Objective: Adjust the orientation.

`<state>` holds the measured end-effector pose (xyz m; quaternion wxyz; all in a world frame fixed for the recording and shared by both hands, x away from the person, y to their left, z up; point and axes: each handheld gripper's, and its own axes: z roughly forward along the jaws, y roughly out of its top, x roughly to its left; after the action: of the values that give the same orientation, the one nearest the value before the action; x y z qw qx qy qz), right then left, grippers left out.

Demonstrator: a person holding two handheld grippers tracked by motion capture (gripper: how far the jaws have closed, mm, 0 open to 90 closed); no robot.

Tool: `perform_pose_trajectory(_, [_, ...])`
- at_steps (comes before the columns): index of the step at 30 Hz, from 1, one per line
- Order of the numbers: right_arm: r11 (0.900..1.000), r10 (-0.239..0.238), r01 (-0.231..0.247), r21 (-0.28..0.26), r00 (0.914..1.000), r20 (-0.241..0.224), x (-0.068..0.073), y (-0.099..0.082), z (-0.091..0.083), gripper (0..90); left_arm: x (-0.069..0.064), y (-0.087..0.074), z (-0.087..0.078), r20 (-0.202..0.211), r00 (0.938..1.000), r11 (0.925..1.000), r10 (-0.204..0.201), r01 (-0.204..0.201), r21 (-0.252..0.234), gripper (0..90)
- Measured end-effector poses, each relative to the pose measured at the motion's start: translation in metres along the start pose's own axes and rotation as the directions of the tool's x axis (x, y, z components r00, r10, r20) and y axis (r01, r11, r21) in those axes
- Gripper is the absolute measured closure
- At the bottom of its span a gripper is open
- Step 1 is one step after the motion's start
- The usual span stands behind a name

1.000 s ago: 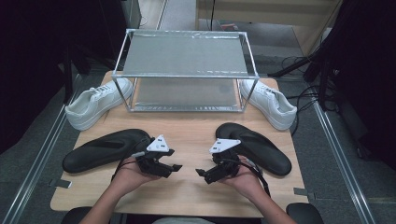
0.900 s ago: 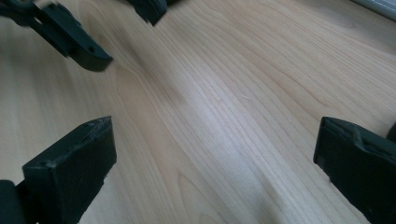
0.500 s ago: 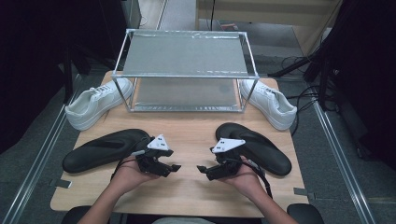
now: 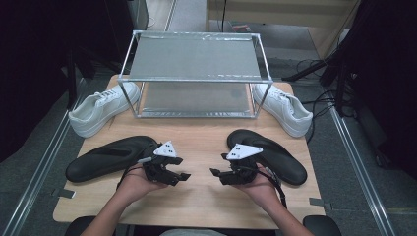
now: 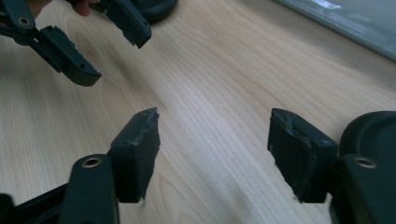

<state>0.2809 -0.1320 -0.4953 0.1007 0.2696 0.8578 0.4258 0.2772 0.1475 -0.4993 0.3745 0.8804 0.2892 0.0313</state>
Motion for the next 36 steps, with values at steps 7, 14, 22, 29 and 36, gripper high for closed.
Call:
perform_pose_trajectory(7, [0.9990, 0.045, -0.045, 0.000, 0.9989, -0.011, -0.009, -0.003, -0.002, 40.6, 0.001, 0.002, -0.003, 0.017, 0.9996, 0.9997, -0.022, 0.022, 0.006, 34.6])
perform_pose_trajectory(14, [0.9991, 0.039, -0.039, 0.019, 0.9992, 0.006, -0.010, -0.003, -0.002, 47.3, 0.002, 0.003, -0.006, 0.039, 0.9986, 0.9993, -0.035, 0.035, -0.011, 32.2])
perform_pose_trajectory(22, [0.9996, 0.004, -0.004, 0.028, 0.9997, -0.023, -0.010, -0.003, 0.000, 47.2, 0.006, 0.002, -0.009, 0.013, 0.9993, 0.9993, -0.036, 0.036, 0.010, 29.7])
perform_pose_trajectory(29, [0.9986, -0.027, 0.026, 0.045, 0.9992, 0.030, -0.010, -0.001, -0.001, 45.6, 0.012, -0.005, -0.018, -0.022, 0.9993, 0.9993, -0.031, 0.031, 0.019, 36.0])
perform_pose_trajectory(36, [0.9995, -0.001, 0.002, 0.031, 1.0000, -0.006, -0.013, 0.004, 0.001, 46.1, 0.017, -0.014, -0.028, -0.061, 0.9960, 0.9978, -0.065, 0.066, 0.009, 35.5])
